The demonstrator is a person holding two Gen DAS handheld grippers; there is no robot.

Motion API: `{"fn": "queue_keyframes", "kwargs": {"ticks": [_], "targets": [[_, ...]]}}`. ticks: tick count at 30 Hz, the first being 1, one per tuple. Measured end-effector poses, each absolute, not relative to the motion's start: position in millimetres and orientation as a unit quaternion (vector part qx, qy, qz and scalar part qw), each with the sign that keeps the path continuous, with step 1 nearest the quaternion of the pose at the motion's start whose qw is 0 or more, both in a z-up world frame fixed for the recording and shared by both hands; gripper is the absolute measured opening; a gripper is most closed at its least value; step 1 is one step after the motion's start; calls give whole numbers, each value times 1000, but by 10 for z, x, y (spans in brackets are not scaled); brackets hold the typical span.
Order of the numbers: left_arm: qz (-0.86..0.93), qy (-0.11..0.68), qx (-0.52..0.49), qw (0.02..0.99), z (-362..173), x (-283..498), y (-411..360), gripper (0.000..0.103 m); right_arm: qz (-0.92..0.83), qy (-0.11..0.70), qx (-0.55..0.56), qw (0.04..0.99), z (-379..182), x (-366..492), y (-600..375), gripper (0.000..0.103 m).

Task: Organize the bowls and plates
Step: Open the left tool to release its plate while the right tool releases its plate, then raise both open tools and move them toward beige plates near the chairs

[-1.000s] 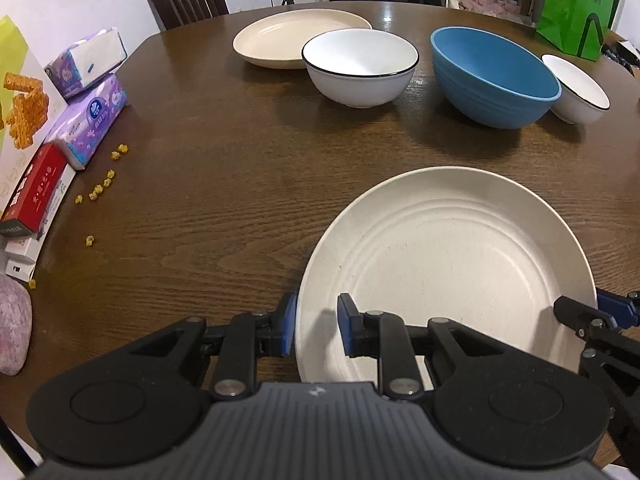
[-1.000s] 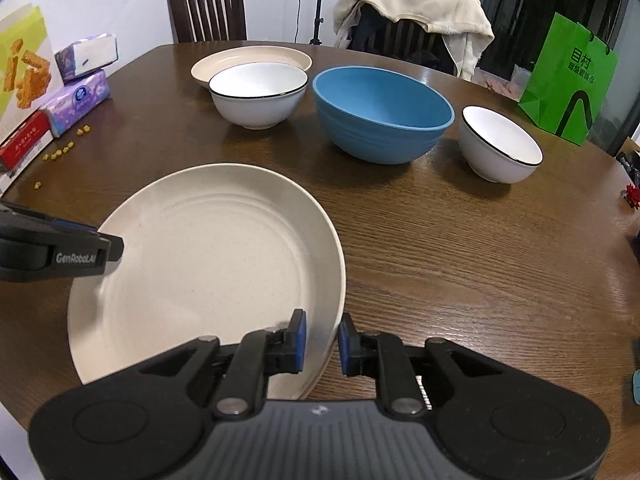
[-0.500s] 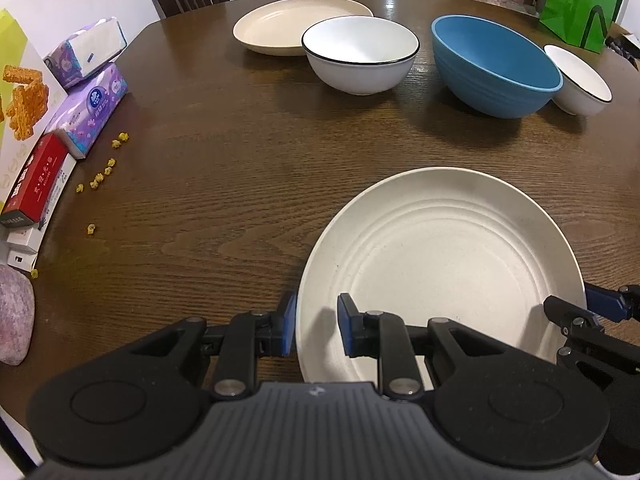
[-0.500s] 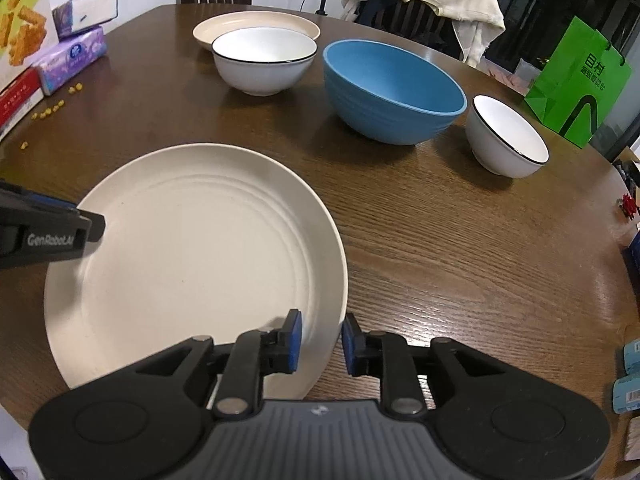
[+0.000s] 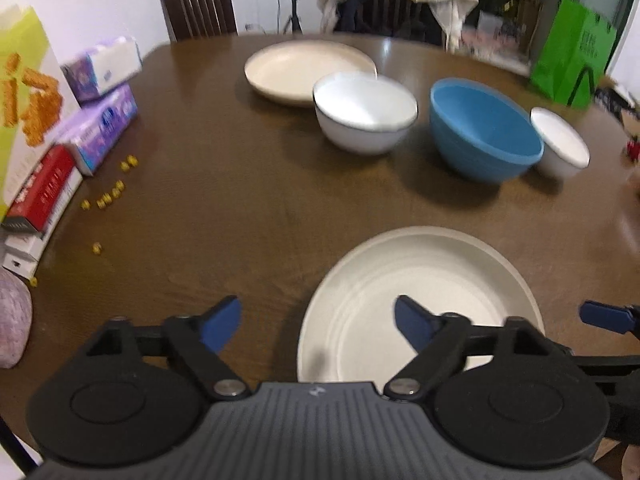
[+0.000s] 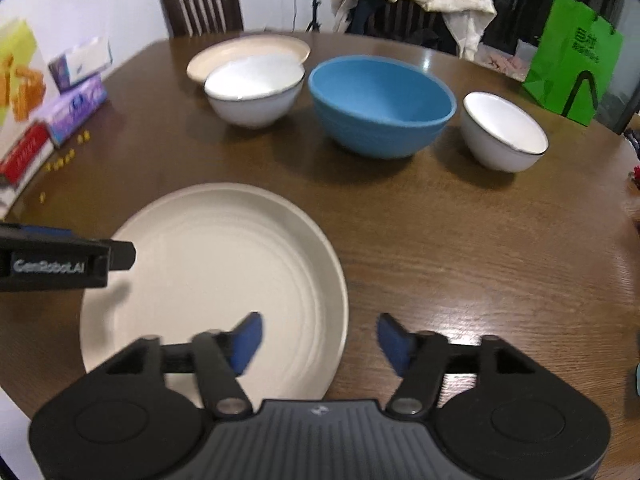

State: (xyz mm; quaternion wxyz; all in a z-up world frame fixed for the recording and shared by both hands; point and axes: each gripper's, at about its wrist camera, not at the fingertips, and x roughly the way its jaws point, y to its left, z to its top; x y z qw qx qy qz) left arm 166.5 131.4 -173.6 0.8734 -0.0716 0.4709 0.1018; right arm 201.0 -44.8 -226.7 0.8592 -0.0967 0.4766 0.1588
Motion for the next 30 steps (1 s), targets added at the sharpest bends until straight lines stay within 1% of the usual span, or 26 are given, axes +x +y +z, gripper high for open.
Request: {"fn": "queue_keyframes", "kwargs": {"ticks": [1, 2, 6, 7, 8, 14, 20, 30], "targets": [[104, 461, -78, 878, -1674, 1651, 1335, 100, 156, 471, -87, 864, -2217, 2013, -492, 82], [107, 449, -84, 883, -1617, 1631, 1351, 102, 155, 467, -79, 867, -2177, 2014, -531, 84], [106, 408, -96, 902, -1385, 1563, 1373, 103, 155, 458, -50, 874, -2019, 2027, -682, 95], [104, 402, -96, 904, -1326, 1554, 1365, 103, 154, 455, -45, 876, -1972, 2027, -723, 101], [102, 399, -97, 906, -1284, 1550, 1359, 103, 153, 452, -41, 878, -1927, 2026, -757, 103], [84, 374, -105, 918, -1052, 1484, 1283, 103, 148, 435, -20, 888, -1664, 2044, -929, 103], [68, 359, -96, 926, -930, 1499, 1181, 103, 151, 418, -10, 896, -1460, 2052, -1056, 103], [60, 352, -88, 930, -850, 1640, 1057, 103, 150, 404, 2, 902, -1318, 2160, -1229, 103]]}}
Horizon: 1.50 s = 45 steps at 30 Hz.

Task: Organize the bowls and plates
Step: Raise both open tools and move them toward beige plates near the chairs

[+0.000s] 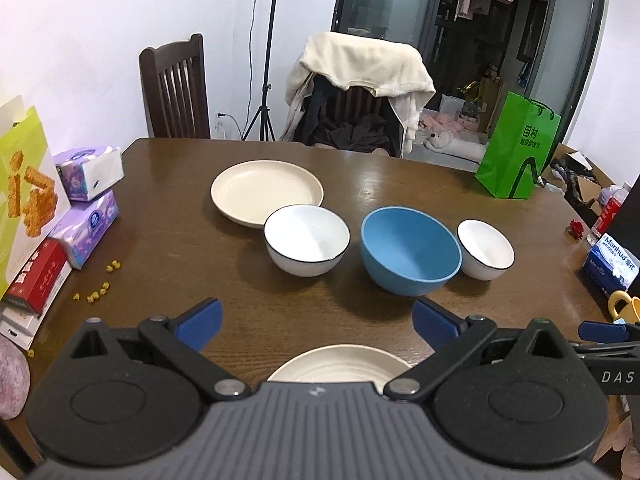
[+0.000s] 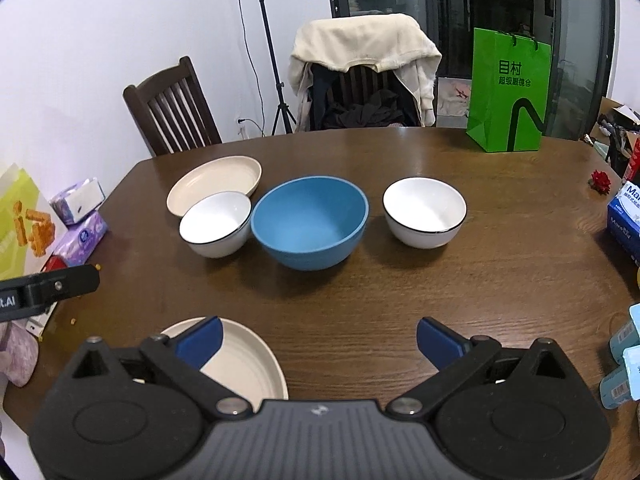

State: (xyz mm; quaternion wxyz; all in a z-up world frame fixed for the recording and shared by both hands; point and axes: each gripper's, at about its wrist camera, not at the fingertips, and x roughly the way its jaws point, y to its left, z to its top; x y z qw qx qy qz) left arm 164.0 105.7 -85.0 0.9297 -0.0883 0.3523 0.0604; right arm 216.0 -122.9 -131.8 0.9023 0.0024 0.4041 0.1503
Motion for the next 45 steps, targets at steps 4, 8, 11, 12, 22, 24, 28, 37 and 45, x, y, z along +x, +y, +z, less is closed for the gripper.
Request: {"fn": "queue_keyframes", "kwargs": {"ticks": [4, 8, 11, 12, 22, 24, 28, 37, 45], "targets": [[56, 345, -84, 933, -815, 1697, 983, 103, 147, 399, 4, 905, -1283, 2194, -1313, 103], [48, 338, -84, 936, -779, 1754, 902, 103, 141, 395, 7, 908, -1250, 2247, -1418, 103], [44, 336, -85, 937, -775, 1810, 845, 103, 136, 397, 8, 908, -1245, 2310, -1485, 103], [42, 336, -85, 937, -774, 1830, 821, 103, 135, 398, 8, 907, -1244, 2329, -1507, 103], [22, 334, -81, 939, -764, 2059, 604, 103, 142, 399, 27, 906, -1251, 2487, -1745, 103], [21, 335, -83, 938, -754, 2116, 598, 103, 147, 396, 31, 906, -1235, 2530, -1784, 103], [26, 337, -94, 936, -702, 2228, 635, 103, 153, 398, 30, 904, -1186, 2670, -1794, 103], [73, 342, -109, 930, -522, 2535, 869, 103, 193, 403, 8, 894, -995, 3226, -1601, 103], [137, 348, -114, 920, -446, 2839, 1107, 103, 249, 405, -16, 880, -778, 3865, -1217, 103]]}}
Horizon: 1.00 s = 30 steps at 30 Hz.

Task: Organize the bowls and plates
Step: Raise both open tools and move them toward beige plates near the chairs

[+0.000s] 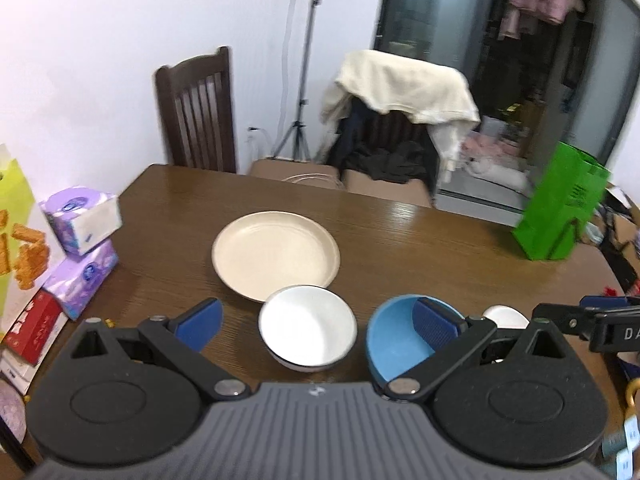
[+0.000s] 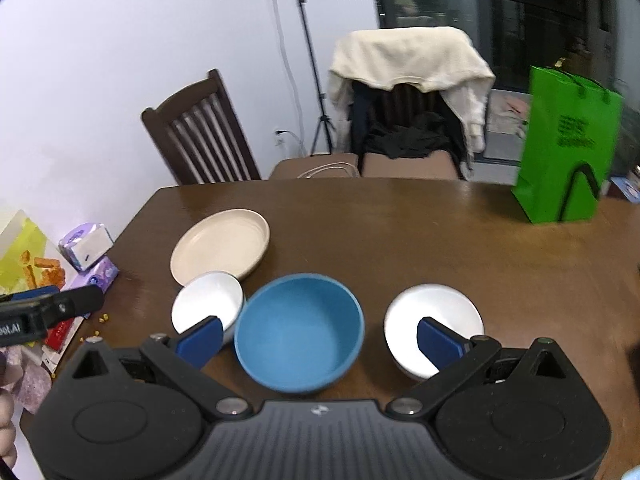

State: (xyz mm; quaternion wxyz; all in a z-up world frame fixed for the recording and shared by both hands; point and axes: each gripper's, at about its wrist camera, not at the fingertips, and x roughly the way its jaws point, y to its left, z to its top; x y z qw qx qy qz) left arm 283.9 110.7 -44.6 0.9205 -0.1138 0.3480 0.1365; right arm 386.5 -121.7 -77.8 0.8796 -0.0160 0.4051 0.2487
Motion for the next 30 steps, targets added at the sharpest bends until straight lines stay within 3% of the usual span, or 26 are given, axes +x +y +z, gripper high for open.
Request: {"fn": "queue_keyframes", "kwargs": {"ticks": [12, 30], "targets": [[230, 359, -142, 893, -311, 3040, 1572, 103, 313, 429, -23, 847, -691, 4668, -687, 103], [243, 391, -144, 876, -575, 3739, 2348, 103, 284, 478, -50, 830, -762, 5582, 328, 103]]}}
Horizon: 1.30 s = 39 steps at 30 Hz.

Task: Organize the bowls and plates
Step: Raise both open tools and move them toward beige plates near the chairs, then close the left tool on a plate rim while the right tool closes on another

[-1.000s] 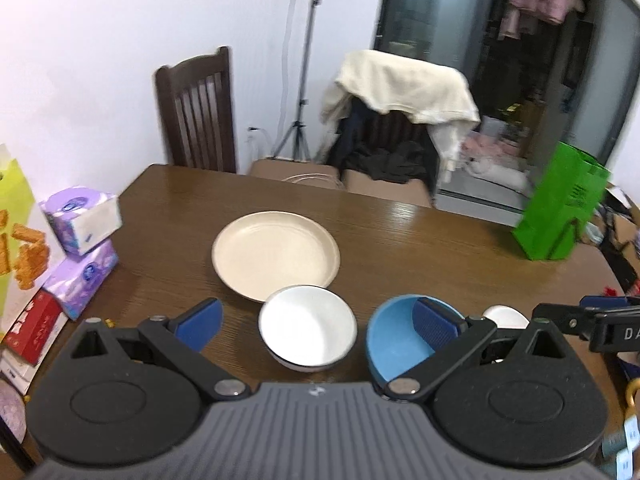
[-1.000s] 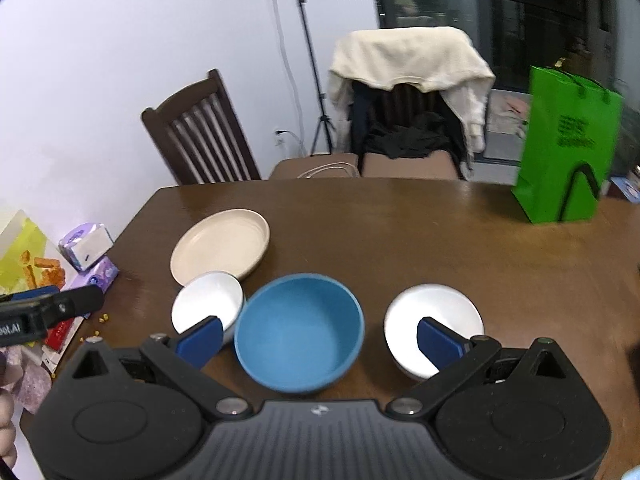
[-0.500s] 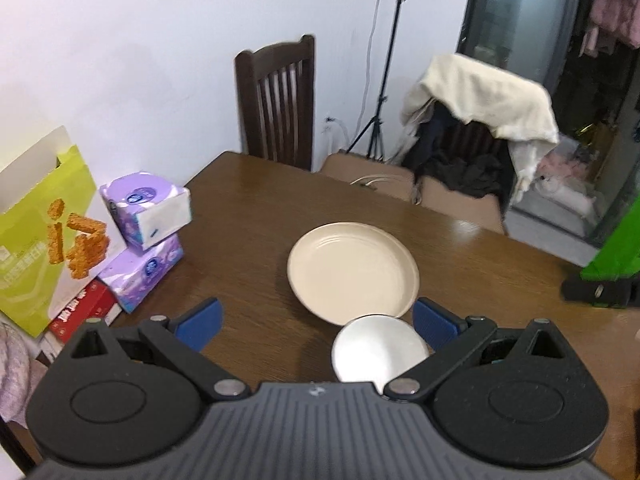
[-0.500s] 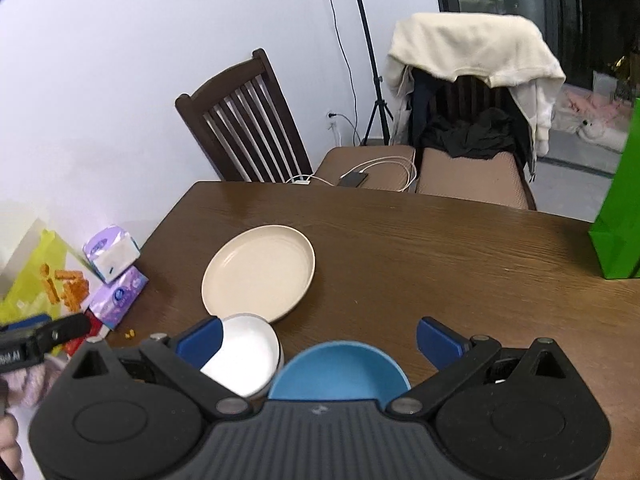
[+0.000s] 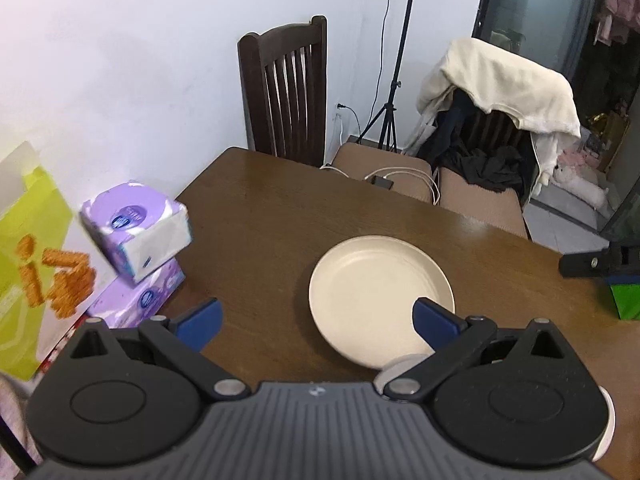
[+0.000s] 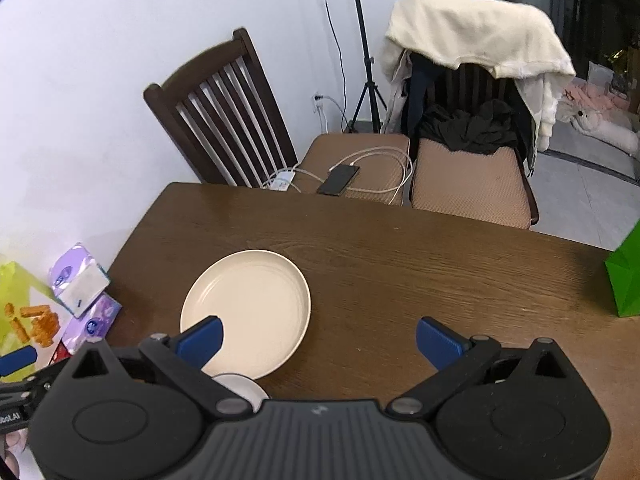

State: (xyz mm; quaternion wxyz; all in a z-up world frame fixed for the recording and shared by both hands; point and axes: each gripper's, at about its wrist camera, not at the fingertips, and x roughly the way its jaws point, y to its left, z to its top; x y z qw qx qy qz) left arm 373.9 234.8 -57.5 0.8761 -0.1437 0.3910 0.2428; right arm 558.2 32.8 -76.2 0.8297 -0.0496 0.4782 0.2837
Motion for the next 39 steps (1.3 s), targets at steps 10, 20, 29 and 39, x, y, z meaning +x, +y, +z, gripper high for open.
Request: {"fn": "queue_keyframes", "kwargs": {"ticks": [10, 20, 29, 39], "targets": [[263, 412, -175, 855, -1059, 4194, 2806, 103, 278, 510, -66, 811, -1109, 5928, 938, 101], [266, 443, -211, 830, -1599, 4466, 3105, 102, 267, 548, -87, 788, -1821, 6092, 1281, 81], [267, 460, -241, 812, -2018, 4632, 3278, 92, 259, 562, -88, 781, -2221, 6203, 1358, 60], [244, 478, -259, 803, -2316, 4794, 3301, 71, 255, 570, -90, 776, -2475, 6291, 1332, 37]]}}
